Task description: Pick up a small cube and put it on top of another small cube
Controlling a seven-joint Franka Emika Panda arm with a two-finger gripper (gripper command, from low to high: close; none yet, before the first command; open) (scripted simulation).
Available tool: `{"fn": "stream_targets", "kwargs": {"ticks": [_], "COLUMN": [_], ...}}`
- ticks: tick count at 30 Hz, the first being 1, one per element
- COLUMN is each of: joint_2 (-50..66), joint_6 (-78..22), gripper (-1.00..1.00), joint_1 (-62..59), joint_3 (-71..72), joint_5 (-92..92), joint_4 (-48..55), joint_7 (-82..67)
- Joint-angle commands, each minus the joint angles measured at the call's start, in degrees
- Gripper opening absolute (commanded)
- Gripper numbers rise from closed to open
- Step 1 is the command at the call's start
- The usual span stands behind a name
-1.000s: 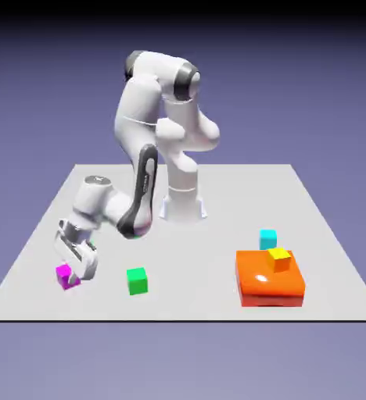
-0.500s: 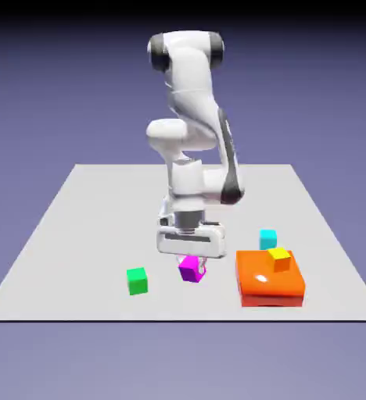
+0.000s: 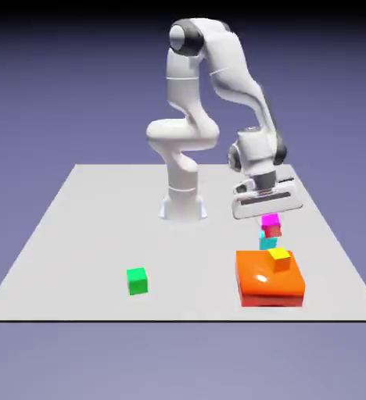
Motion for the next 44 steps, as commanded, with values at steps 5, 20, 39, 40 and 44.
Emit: {"fn": "stream_targets", "kwargs": {"ticks": [5,20,39,40,44], "joint_2": [-5.68,-14.56,-12.8,-12.71,-12.4], "joint_6": [-0.73,1.35,13.67,14.32,16.44], "gripper": [-1.0,-1.0,-1.0,-1.0,-1.0], "joint_1": [1.71,-5.83,-45.26,-47.33,-54.11], "joint_3": [10.39,35.89,67.84,69.52,75.02], "joint_5": [1.58,-0.49,-17.88,-18.79,-21.78], "joint_4": [-4.23,-10.51,-7.96,-7.82,-7.38], "joint_7": [2.5,9.93,22.16,22.81,24.91]}}
